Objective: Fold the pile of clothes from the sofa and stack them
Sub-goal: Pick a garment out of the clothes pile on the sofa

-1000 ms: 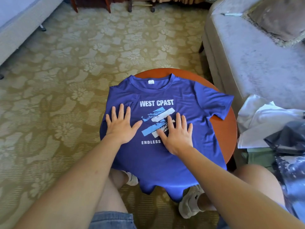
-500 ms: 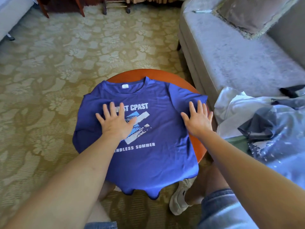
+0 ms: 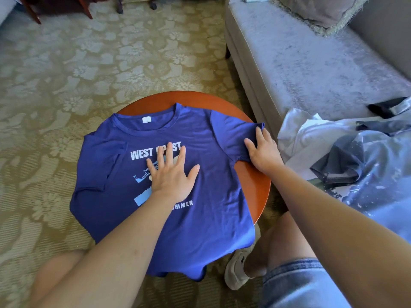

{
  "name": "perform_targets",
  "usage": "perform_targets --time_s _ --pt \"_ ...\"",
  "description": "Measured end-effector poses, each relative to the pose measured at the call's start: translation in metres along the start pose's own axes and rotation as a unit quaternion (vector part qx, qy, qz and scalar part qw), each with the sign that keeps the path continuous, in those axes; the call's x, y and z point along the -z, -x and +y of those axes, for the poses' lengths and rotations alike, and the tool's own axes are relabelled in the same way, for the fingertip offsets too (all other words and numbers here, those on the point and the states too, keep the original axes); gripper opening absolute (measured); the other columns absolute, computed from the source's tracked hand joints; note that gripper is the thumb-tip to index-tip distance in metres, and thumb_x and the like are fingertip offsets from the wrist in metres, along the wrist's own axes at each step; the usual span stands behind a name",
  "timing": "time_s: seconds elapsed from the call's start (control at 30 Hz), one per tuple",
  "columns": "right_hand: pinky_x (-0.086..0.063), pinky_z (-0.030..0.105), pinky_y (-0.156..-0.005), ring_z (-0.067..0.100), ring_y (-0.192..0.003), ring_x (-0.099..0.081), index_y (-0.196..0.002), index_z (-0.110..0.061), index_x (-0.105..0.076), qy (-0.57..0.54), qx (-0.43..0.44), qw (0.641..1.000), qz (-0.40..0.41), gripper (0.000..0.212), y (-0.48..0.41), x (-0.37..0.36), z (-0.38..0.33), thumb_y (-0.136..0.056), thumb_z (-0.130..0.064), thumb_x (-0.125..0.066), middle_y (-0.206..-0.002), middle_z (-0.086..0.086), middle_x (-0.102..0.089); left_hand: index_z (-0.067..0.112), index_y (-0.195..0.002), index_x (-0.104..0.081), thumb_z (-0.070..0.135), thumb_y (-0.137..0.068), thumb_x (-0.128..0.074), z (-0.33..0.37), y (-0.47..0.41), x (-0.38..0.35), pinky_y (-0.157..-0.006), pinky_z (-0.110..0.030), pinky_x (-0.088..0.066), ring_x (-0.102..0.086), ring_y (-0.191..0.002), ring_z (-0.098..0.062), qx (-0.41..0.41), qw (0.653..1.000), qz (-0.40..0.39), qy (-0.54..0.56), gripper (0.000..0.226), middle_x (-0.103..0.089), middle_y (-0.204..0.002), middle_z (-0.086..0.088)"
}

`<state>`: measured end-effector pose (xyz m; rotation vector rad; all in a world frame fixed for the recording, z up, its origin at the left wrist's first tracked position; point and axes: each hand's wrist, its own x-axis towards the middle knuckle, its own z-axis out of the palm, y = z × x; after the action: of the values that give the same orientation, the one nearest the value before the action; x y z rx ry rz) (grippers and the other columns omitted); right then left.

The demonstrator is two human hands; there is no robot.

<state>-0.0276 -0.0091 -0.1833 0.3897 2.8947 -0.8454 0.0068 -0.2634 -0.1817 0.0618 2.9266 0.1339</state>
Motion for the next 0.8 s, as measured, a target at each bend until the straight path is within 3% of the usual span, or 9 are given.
perform_targets --time_s 0.1,0.2,0.33,0.47,0.57,0.63,0.7,0.73,0.8 --pt "-0.022 0.043 -0.115 0.037 -0.141 -0.025 -0.153 -0.010 -0.018 -0.001 0.024 0.999 0.035 0.065 0.002 0.007 -0.002 -0.101 -0.038 -0.041 -0.160 0.009 -0.016 0.028 -0.155 -0.001 0.065 -0.095 -0.016 0.009 -0.001 0.000 -0.117 -0.060 0.002 0.014 -0.148 -0.031 0.001 1.000 0.000 0.003 0.072 0.011 -0.163 -0.005" --pt "-0.031 0.045 -0.110 0.040 -0.136 -0.032 -0.154 -0.009 -0.016 0.003 0.065 0.996 0.063 0.066 0.005 0.021 -0.017 -0.098 -0.024 -0.048 -0.160 0.011 -0.014 0.027 -0.155 0.003 0.064 -0.096 -0.013 0.023 -0.004 0.003 -0.116 -0.061 0.004 0.017 -0.147 -0.032 -0.005 1.000 -0.025 0.006 0.072 0.014 -0.162 -0.006" --pt "-0.047 0.045 -0.090 0.044 -0.118 -0.050 -0.154 -0.010 -0.014 0.052 0.099 0.992 0.061 0.077 0.007 0.037 -0.052 -0.085 -0.002 -0.047 -0.160 0.005 -0.010 0.030 -0.155 0.003 0.065 -0.095 -0.012 0.019 0.000 0.010 -0.115 -0.059 0.007 0.023 -0.146 -0.027 -0.017 0.998 -0.028 0.048 0.071 0.018 -0.161 -0.002" --pt "-0.040 0.036 -0.072 0.041 -0.109 -0.056 -0.153 -0.011 -0.014 0.162 0.134 0.977 0.044 0.079 0.009 0.025 -0.092 -0.082 0.001 -0.047 -0.161 0.002 -0.007 0.030 -0.155 0.002 0.063 -0.097 -0.015 -0.033 0.015 0.023 -0.116 -0.058 0.006 0.023 -0.146 -0.027 0.019 1.000 0.005 0.011 0.069 0.018 -0.161 -0.003" --pt "-0.046 0.038 -0.080 0.036 -0.121 -0.052 -0.154 -0.022 -0.016 0.179 0.184 0.966 -0.016 0.077 0.017 0.003 -0.126 -0.086 -0.009 -0.050 -0.162 -0.001 -0.004 0.029 -0.155 0.003 0.065 -0.096 -0.016 -0.080 0.024 0.032 -0.117 -0.058 0.007 0.024 -0.146 -0.027 0.072 0.997 -0.003 0.007 0.071 0.020 -0.161 -0.003" --pt "-0.046 0.037 -0.083 0.033 -0.121 -0.053 -0.152 -0.031 -0.020 0.180 0.207 0.959 -0.067 0.070 0.032 -0.017 -0.143 -0.091 -0.028 -0.053 -0.162 -0.001 -0.004 0.029 -0.154 0.007 0.067 -0.095 -0.016 -0.103 0.029 0.032 -0.116 -0.058 0.008 0.026 -0.145 -0.028 0.092 0.996 -0.016 0.006 0.075 0.024 -0.160 -0.004" --pt "-0.046 0.039 -0.087 0.031 -0.126 -0.049 -0.151 -0.029 -0.027 0.160 0.212 0.963 -0.046 0.064 0.051 -0.037 -0.146 -0.094 -0.043 -0.051 -0.161 0.003 -0.011 0.029 -0.153 0.012 0.071 -0.092 -0.016 -0.114 0.033 0.027 -0.116 -0.058 0.007 0.027 -0.145 -0.030 0.109 0.993 -0.034 0.006 0.080 0.027 -0.159 -0.004" --pt "-0.042 0.042 -0.094 0.032 -0.132 -0.040 -0.151 -0.025 -0.028 0.154 0.202 0.967 -0.028 0.064 0.060 -0.046 -0.141 -0.095 -0.047 -0.049 -0.161 0.005 -0.013 0.028 -0.153 0.014 0.073 -0.091 -0.015 -0.115 0.034 0.024 -0.116 -0.058 0.007 0.026 -0.145 -0.031 0.118 0.992 -0.044 0.011 0.082 0.027 -0.159 -0.005" --pt "-0.022 0.051 -0.113 0.032 -0.145 -0.015 -0.154 -0.021 -0.019 0.181 0.156 0.971 -0.029 0.070 0.072 -0.061 -0.124 -0.096 -0.055 -0.040 -0.162 0.008 -0.006 0.028 -0.153 0.013 0.075 -0.089 -0.012 -0.114 0.036 0.016 -0.117 -0.058 0.006 0.023 -0.146 -0.033 0.128 0.990 -0.052 0.022 0.084 0.024 -0.159 -0.005"
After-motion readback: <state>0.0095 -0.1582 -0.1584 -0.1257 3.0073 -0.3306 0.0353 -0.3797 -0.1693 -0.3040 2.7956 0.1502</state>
